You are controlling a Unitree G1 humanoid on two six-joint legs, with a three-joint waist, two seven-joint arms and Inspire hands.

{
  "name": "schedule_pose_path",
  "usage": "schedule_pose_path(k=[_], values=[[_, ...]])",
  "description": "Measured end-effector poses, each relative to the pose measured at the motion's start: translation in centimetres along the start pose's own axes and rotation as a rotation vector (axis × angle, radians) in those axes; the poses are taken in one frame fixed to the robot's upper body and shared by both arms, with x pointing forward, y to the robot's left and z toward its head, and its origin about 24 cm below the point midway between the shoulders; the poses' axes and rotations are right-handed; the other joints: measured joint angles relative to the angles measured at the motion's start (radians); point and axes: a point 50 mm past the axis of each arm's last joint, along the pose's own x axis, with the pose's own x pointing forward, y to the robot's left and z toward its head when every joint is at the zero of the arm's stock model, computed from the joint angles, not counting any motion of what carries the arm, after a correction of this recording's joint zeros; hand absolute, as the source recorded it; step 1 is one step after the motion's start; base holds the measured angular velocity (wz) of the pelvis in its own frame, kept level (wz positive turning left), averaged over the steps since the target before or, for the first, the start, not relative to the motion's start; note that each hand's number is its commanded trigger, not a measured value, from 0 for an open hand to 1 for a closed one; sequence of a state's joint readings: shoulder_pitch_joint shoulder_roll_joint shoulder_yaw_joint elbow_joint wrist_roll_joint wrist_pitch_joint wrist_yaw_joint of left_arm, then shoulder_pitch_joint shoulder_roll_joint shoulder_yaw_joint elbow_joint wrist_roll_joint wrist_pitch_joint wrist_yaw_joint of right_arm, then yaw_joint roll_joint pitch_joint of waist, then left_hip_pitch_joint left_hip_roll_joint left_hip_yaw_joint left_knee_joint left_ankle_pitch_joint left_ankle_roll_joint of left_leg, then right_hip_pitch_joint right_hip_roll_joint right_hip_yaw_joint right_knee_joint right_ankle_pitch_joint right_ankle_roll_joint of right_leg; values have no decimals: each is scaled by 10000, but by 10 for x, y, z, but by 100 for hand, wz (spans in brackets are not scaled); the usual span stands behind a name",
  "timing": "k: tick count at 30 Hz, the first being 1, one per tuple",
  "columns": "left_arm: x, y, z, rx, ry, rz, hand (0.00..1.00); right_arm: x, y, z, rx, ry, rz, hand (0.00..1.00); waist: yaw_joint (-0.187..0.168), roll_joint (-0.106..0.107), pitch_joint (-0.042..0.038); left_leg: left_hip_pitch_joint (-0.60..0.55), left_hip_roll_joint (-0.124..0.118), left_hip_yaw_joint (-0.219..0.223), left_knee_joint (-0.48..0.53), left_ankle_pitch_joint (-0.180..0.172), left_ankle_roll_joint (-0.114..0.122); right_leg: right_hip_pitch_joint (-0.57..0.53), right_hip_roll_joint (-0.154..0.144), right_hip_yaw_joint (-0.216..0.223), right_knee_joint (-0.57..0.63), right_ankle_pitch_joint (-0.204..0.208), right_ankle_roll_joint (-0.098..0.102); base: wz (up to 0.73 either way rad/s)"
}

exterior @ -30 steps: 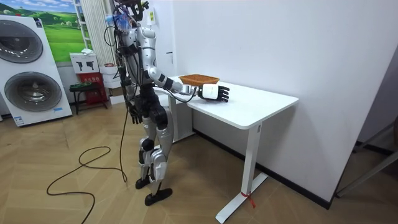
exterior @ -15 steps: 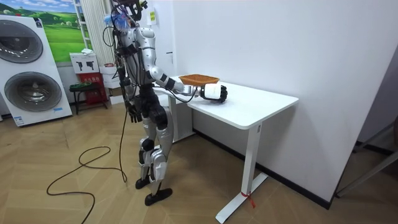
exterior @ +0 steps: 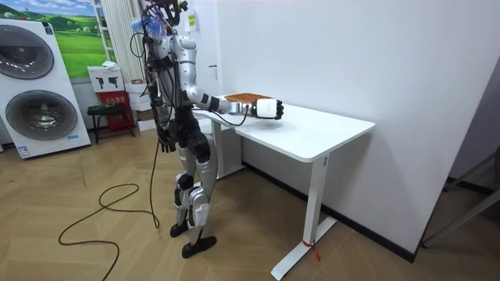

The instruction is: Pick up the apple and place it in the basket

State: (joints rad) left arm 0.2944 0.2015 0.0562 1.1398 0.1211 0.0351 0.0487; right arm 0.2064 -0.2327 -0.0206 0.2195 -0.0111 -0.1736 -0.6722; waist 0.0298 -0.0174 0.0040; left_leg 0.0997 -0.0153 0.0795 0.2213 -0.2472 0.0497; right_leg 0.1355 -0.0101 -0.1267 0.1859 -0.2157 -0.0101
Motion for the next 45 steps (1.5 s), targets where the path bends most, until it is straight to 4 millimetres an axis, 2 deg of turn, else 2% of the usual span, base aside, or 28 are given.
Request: schedule_pose_path(k=[7, 9, 14, 17, 23, 28, 29, 30, 33, 38, 45], values=[[0, -1, -3, 35, 128, -150, 0, 0, 5, 39, 765, -1591, 277, 100, 232, 3, -9, -34, 4, 3, -18, 1, -1, -159, 10, 23, -3, 0, 0, 0], [1, -2, 0, 34, 86, -246, 0, -4, 11, 47, 950, -1903, 590, 100, 298, -74, -29, -46, 4, 2, -18, 1, -1, -159, 9, -25, -3, 0, 0, 2], [1, -5, 1, 29, 121, -403, 0, -9, 22, 51, 754, -2247, 1384, 100, 392, -159, -66, -116, -13, -22, -4, 2, 2, -142, -19, -130, -1, 1, 2, 2], [1, -6, 4, 8, 82, -444, 0, -14, 28, 55, 842, -2411, 1811, 100, 571, -128, -51, -100, -6, 0, -5, 3, 3, -165, -24, -114, -9, 2, 3, -6], [2, -10, 10, 186, 46, -562, 0, -31, 49, 63, 630, -2896, 3654, 100, 569, -11, -33, -204, 3, -20, -8, 2, 2, -174, -14, -151, 1, 2, 3, 0], [3, -13, 11, 488, 29, -716, 0, -41, 59, 68, 736, -3121, 4752, 100, 572, -12, -31, -226, -4, -31, -7, 2, 2, -177, -21, -189, 2, 3, 3, 1], [3, -14, 12, 543, 19, -779, 0, -42, 61, 68, 722, -3129, 4962, 41, 574, -12, -31, -231, -8, -35, -7, 2, 2, -177, -25, -200, 0, 3, 4, 0], [3, -14, 12, 597, 20, -809, 0, -44, 62, 68, 716, -3132, 5131, 0, 568, -17, -35, -236, -13, -48, -7, 2, 2, -177, -28, -217, -3, 3, 4, 0], [3, -16, 14, 839, -49, -884, 0, -45, 65, 70, 633, -3243, 5383, 0, 582, -50, -64, -333, -18, -93, 9, 2, 2, -257, -30, -230, -2, 3, 4, 1], [3, -18, 16, 997, -80, -935, 0, -43, 69, 74, 392, -3462, 5607, 0, 570, -67, -65, -457, -91, -221, 79, 6, 2, -323, -31, -288, -8, 3, 4, 5], [3, -19, 15, 1027, -36, -974, 0, -40, 72, 81, 468, -3713, 5681, 0, 578, -149, 5, -510, -120, -337, 97, 10, 6, -330, -42, -299, -24, 3, 4, 2]])
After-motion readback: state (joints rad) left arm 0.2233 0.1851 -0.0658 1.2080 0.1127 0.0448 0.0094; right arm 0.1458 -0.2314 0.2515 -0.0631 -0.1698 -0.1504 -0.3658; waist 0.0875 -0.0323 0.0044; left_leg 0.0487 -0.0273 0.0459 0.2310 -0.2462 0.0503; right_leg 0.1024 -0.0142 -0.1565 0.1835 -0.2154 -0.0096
